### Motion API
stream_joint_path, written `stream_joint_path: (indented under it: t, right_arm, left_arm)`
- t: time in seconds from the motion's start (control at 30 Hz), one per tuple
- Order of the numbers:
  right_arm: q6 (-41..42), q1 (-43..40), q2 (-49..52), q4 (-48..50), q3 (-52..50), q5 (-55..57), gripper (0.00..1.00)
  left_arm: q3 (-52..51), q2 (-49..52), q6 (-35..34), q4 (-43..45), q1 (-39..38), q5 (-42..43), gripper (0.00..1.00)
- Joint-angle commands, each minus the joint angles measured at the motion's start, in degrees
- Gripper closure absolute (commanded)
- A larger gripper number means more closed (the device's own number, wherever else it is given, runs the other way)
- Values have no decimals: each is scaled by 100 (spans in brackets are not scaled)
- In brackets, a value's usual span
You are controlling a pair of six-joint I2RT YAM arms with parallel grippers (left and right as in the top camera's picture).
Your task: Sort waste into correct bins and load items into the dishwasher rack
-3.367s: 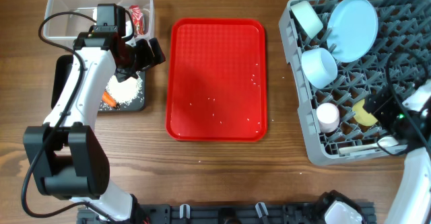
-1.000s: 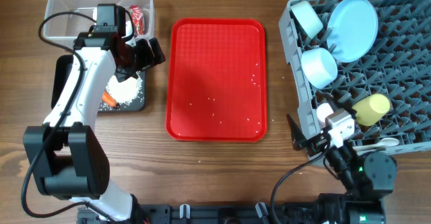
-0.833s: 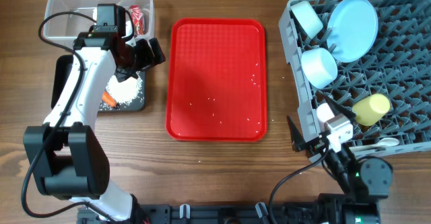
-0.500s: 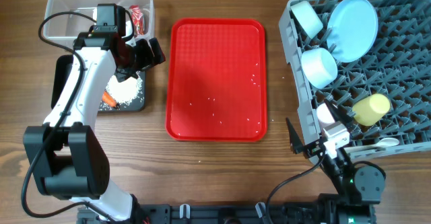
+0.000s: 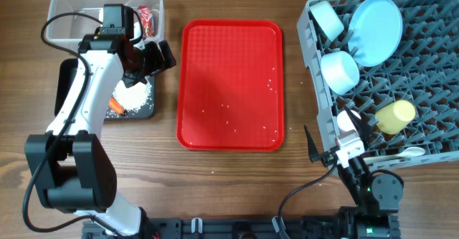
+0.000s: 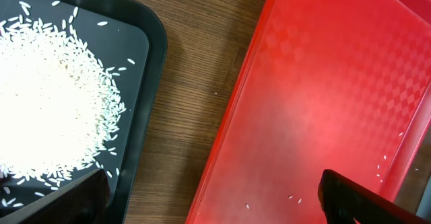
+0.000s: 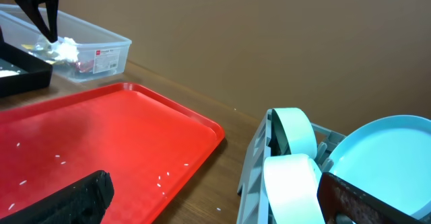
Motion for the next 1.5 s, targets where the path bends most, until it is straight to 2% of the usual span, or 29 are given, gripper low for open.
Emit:
stream_joint_path:
  t: [0.0, 0.97, 1.07, 1.17, 1.27, 1.47]
  right_arm:
    - [-101, 28, -90, 35, -9, 81, 0]
    - [-105, 28, -90, 35, -7, 81, 0]
    - [-103, 28, -90, 35, -9, 81, 0]
    - [-103, 28, -90, 35, -7, 81, 0]
    - [-105, 28, -90, 35, -7, 81, 0]
    - [-103, 28, -90, 35, -7, 81, 1]
  left_arm:
    - [7, -66, -55, 13, 15, -11, 0]
    - [7, -74, -52, 39, 31, -20, 0]
    - [0, -192, -52, 308, 11, -20, 0]
    - [-136, -551, 133, 984, -142, -57, 0]
    - [-503, -1130, 568, 1840, -328, -61, 0]
    - [-1665, -2492, 693, 2798, -332, -297, 0]
